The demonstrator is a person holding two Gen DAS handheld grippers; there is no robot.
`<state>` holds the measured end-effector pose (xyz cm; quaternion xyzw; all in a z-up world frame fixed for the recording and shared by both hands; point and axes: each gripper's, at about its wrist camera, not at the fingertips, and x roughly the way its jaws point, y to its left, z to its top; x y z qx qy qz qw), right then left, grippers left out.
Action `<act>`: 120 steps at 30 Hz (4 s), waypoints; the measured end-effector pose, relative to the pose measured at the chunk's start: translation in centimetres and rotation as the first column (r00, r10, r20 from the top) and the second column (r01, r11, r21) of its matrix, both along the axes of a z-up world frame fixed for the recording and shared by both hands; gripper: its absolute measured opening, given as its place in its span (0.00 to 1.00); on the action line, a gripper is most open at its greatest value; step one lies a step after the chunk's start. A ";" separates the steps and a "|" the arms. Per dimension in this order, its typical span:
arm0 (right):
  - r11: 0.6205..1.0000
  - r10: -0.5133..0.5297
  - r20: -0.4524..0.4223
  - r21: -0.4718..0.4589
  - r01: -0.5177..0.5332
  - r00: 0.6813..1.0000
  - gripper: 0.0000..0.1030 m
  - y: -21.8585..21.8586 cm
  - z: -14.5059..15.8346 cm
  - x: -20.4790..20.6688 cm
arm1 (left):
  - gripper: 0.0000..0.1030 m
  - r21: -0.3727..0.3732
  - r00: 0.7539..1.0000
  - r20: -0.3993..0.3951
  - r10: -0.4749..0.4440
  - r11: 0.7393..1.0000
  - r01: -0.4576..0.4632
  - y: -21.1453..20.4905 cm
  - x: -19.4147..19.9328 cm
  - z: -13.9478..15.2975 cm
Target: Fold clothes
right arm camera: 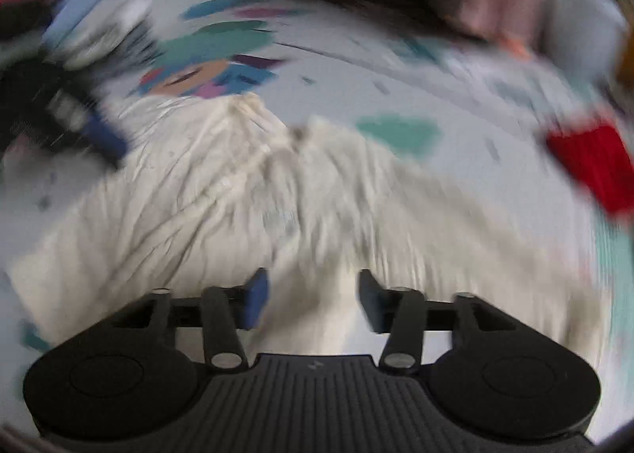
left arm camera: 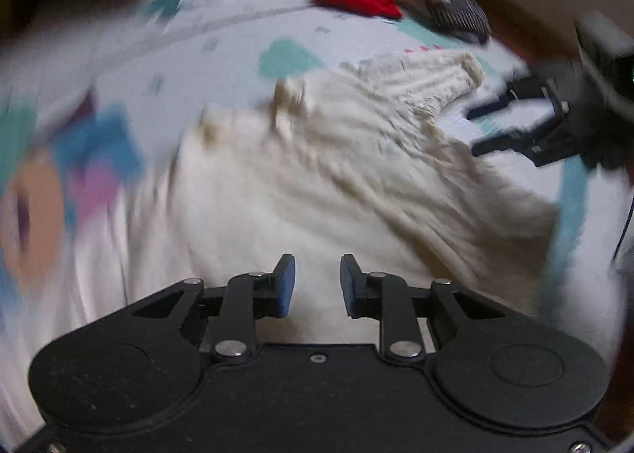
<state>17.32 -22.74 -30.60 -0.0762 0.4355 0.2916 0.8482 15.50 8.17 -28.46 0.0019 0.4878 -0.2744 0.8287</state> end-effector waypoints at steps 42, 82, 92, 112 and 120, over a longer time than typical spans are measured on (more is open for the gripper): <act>0.867 0.473 0.062 -0.214 -0.451 0.879 0.28 11.2 -1.5 -4.7 | 0.41 0.188 0.963 0.182 -0.200 0.968 0.165 -2.5 -4.6 -4.2; 0.827 0.536 0.118 -0.274 -0.492 0.836 0.45 16.3 -0.5 -5.0 | 0.44 0.044 0.937 0.343 0.063 0.996 -0.084 -4.6 6.2 -1.4; 0.835 0.518 0.108 -0.280 -0.474 0.848 0.46 15.4 -1.6 -4.6 | 0.42 0.063 0.886 0.363 0.289 0.941 -0.333 3.7 -2.9 -2.2; 0.843 0.506 0.090 -0.260 -0.470 0.858 0.50 15.3 -1.3 -5.2 | 0.43 0.111 0.920 0.365 0.143 0.974 -0.195 0.2 -3.7 -2.3; 0.891 0.425 0.006 -0.177 -0.417 0.905 0.52 11.6 1.3 -4.6 | 0.43 0.101 0.928 0.371 0.013 0.993 -0.054 -2.9 -7.8 -1.7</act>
